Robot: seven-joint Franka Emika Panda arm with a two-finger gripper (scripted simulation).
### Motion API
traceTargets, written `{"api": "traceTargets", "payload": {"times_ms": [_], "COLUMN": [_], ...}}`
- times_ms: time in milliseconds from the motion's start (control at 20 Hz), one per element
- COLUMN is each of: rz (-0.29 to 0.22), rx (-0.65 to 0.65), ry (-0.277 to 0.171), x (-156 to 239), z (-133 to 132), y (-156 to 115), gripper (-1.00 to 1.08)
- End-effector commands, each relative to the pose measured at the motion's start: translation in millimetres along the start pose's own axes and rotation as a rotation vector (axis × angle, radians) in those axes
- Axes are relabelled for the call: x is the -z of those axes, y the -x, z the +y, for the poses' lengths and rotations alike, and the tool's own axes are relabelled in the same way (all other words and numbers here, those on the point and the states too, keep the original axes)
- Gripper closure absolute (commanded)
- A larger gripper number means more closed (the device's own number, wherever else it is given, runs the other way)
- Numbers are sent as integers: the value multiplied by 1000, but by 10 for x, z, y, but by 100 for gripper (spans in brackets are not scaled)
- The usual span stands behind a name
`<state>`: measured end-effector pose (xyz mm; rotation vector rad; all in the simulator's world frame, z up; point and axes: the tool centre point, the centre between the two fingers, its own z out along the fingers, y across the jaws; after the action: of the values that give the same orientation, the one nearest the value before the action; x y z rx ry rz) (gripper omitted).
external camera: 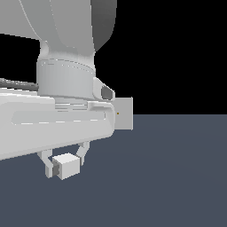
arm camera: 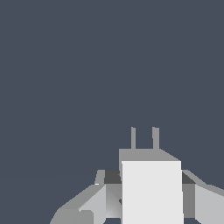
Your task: Plug the charger into the wall socket.
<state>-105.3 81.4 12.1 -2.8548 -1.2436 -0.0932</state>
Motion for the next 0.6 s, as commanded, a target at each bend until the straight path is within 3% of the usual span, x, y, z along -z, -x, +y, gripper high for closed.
{"api": "traceTargets", "payload": {"times_ms": [0,550], "rz": [1,1], "rx": [0,-8], "ry": [1,1], "x": [-3,4], "z": [3,8], "y": [-2,-11], "gripper": [108,108]}}
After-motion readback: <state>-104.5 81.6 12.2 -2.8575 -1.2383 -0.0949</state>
